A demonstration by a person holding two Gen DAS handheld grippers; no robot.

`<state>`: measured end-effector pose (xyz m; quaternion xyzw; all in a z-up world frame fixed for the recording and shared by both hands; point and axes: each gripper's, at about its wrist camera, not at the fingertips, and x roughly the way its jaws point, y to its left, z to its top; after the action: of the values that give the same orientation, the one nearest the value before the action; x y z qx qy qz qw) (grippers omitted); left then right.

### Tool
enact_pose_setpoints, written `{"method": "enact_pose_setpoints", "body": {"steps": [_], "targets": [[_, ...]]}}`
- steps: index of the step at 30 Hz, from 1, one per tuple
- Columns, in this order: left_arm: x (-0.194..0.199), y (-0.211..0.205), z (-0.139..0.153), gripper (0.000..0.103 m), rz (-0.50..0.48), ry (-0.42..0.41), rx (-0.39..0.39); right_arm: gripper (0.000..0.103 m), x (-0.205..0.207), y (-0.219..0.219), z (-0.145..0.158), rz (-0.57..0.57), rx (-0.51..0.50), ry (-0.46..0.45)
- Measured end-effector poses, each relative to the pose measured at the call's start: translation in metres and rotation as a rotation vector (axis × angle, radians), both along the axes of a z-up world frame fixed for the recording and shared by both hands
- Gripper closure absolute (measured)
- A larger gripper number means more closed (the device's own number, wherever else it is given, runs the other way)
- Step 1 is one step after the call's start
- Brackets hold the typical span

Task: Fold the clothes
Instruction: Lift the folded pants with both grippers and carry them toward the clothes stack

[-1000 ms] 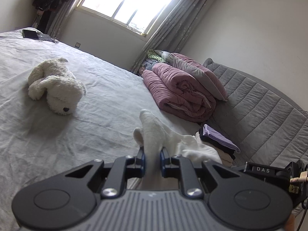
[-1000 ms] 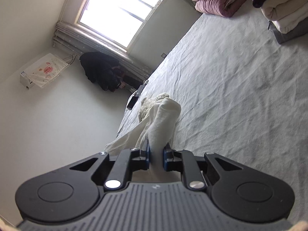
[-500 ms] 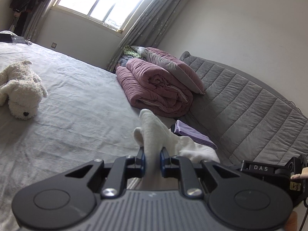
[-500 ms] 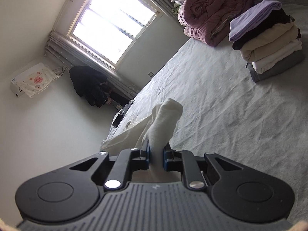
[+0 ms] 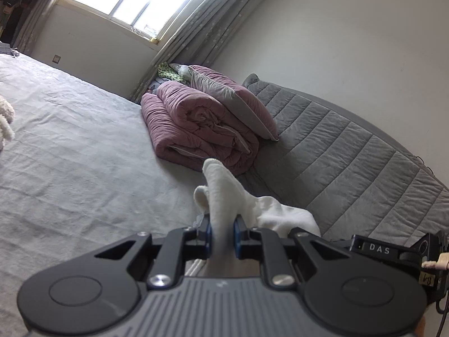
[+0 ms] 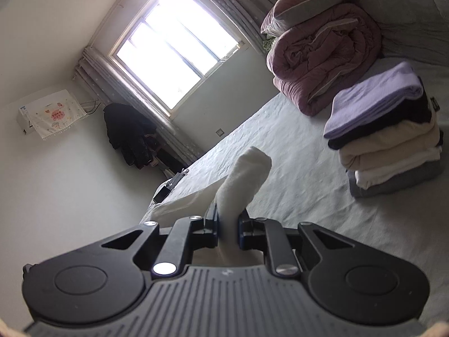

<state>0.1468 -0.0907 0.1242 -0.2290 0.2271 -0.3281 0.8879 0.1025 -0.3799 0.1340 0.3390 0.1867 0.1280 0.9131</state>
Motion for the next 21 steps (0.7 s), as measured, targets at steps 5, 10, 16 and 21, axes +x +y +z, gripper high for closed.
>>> {"method": "enact_pose_setpoints", "body": {"steps": [5,10,16,21], "targets": [[0.034,-0.054,0.014,0.088,-0.044,-0.019,-0.012,0.087,0.020,-0.044,0.016,-0.042,-0.056,-0.046],[0.064,-0.109,0.034,0.088,-0.094,-0.062,0.017,0.087,0.035,-0.088,0.027,-0.103,-0.080,-0.073],[0.094,-0.165,0.050,0.088,-0.128,-0.098,0.078,0.087,0.059,-0.126,0.031,-0.149,-0.116,-0.084],[0.122,-0.195,0.051,0.088,-0.135,-0.089,0.101,0.087,0.082,-0.148,0.028,-0.179,-0.151,-0.079]]}}
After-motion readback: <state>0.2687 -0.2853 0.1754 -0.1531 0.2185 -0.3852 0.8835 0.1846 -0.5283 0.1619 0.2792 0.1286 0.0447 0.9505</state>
